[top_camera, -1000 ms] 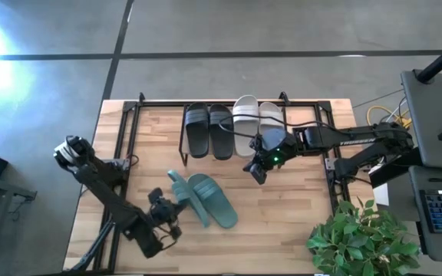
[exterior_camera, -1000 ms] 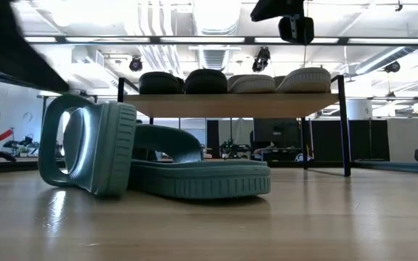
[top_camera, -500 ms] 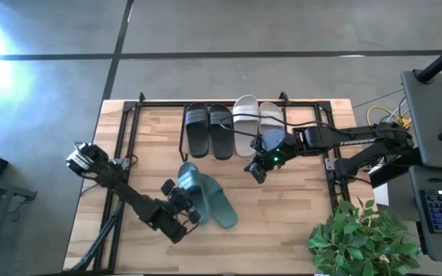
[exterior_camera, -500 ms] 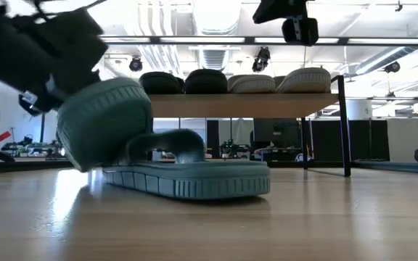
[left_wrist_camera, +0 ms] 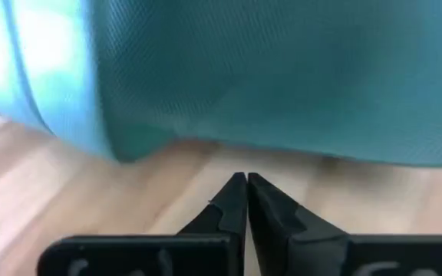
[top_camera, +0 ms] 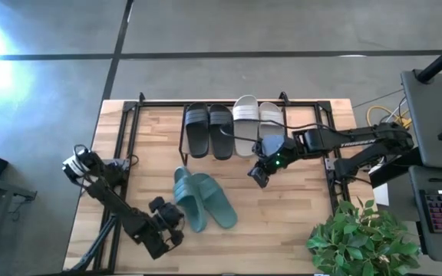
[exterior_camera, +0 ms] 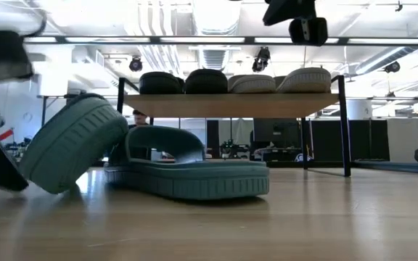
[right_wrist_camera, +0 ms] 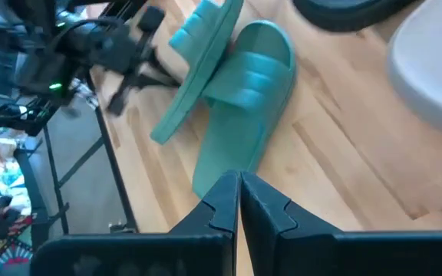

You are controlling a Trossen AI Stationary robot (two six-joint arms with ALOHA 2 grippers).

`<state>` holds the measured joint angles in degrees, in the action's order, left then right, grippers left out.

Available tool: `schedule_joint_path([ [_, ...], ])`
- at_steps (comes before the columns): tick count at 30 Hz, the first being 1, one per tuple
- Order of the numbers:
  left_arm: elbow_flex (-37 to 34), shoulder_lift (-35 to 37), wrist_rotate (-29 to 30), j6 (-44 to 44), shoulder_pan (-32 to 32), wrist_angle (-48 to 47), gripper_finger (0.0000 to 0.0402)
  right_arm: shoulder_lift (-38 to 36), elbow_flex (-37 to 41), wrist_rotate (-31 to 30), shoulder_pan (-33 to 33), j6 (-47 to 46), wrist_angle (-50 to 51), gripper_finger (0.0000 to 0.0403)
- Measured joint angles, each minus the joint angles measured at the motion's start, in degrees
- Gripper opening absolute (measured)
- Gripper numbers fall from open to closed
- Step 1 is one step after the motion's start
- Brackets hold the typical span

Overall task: Pick and place slides into the shelf
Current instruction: Put the right green slide under the shelf

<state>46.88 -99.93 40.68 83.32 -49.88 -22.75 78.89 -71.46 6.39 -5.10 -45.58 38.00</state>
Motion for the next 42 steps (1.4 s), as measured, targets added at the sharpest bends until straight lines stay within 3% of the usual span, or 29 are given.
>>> schedule_joint_path([
  [6, 0.8, 1.1, 4.3, 4.5, -2.9, -0.8, 0.0000, 2.1, 0.0, 0.1, -5.8, -1.9, 0.4, 0.0009],
  [13, 1.0, 6.7, 5.6, -0.8, -4.9, -0.8, 0.0012, 16.2, -2.8, -1.3, -12.5, 9.8, -3.6, 0.0054],
  [16, 1.0, 8.9, 3.2, -1.2, -5.4, -0.8, 0.0046, 22.1, -7.0, -5.2, -12.5, 15.6, -3.5, 0.0096],
  [22, 1.0, 11.1, -2.5, -1.2, -6.5, -0.9, 0.0140, 31.7, -15.7, -20.6, -12.3, 29.3, -3.7, 0.0176],
  [26, 0.9, 11.2, -6.2, -1.2, -6.7, -1.0, 0.0177, 37.6, -19.4, -23.1, -12.0, 35.1, -3.4, 0.0206],
  [29, 0.9, 11.3, -6.2, -1.2, -7.0, -0.9, 0.0181, 41.5, -21.2, -25.0, -12.0, 37.8, -3.5, 0.0213],
  [37, 0.9, 11.6, -5.9, -1.2, -7.4, -0.9, 0.0182, 47.8, -25.9, -41.4, -11.4, 39.4, -3.9, 0.0214],
  [42, 0.8, 11.6, -5.9, -1.2, -8.0, -0.9, 0.0182, 47.7, -27.4, -42.7, -11.4, 39.5, -3.8, 0.0215],
])
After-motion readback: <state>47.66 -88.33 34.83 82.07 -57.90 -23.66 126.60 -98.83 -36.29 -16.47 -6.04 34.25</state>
